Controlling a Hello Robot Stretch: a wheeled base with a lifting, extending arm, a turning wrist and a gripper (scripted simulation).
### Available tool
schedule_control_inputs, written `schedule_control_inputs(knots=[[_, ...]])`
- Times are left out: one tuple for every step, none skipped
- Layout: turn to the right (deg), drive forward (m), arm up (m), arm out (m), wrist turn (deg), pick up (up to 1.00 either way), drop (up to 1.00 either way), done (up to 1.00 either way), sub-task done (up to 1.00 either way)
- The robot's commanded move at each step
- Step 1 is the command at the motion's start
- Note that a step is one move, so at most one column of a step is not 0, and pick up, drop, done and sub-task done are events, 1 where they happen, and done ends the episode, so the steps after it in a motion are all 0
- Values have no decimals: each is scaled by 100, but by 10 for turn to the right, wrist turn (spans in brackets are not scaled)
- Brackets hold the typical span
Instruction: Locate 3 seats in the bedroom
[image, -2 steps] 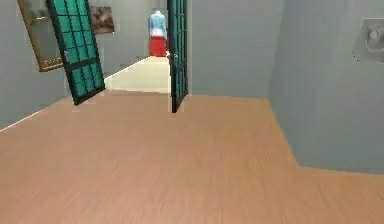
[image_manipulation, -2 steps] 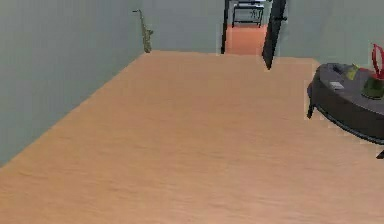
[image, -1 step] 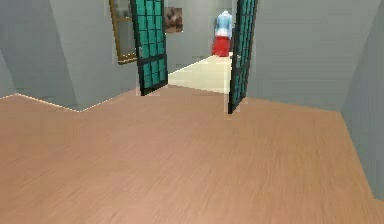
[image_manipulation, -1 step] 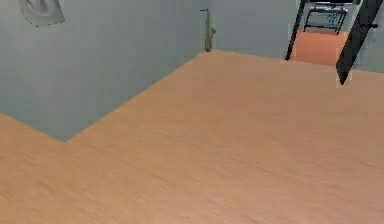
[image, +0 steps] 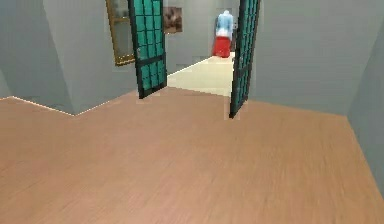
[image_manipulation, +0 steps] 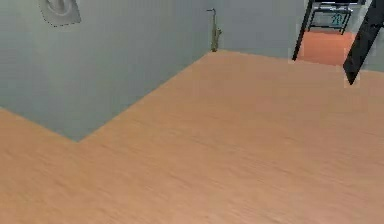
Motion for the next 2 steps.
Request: schedule_control_inputs(knots=[[0, 100, 0, 0, 0, 0, 0, 0, 0], [0, 100, 0, 0, 0, 0, 0, 0, 0]])
